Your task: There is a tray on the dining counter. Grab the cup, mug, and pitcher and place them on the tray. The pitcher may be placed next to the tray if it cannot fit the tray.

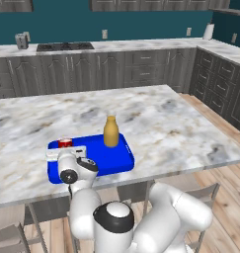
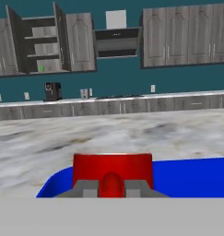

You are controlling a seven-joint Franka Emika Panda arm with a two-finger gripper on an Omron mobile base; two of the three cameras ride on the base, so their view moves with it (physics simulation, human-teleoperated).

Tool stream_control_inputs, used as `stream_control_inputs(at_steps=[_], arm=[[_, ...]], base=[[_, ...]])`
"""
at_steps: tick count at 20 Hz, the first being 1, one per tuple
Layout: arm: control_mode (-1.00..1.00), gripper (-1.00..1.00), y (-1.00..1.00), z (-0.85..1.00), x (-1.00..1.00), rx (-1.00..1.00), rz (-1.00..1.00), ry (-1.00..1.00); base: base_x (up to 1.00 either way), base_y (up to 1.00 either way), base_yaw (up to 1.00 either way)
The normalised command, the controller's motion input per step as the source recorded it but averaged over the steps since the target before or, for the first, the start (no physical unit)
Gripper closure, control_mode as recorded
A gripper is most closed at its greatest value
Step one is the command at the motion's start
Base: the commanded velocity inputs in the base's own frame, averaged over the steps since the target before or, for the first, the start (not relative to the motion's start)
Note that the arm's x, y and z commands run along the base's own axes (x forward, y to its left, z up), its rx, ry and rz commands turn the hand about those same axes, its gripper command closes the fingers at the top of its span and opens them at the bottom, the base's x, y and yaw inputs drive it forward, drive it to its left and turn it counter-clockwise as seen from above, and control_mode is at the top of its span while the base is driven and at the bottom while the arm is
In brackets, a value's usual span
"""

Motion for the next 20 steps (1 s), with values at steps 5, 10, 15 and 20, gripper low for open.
stream_control_inputs(at_steps=[5, 10, 15, 20], arm=[[-1.0, -1.0, 0.0, 0.0, 0.0, 0.0, 0.0, 0.0], [-1.0, -1.0, 0.0, 0.0, 0.0, 0.0, 0.0, 0.0], [-1.0, -1.0, 0.0, 0.58, -0.09, 0.01, -0.02, -0.03], [-1.0, -1.0, 0.07, 1.0, -0.04, 0.02, -0.12, 0.07]], base=[[0.0, 0.0, 0.0], [0.0, 0.0, 0.0], [0.0, 0.0, 0.0], [0.0, 0.0, 0.0]])
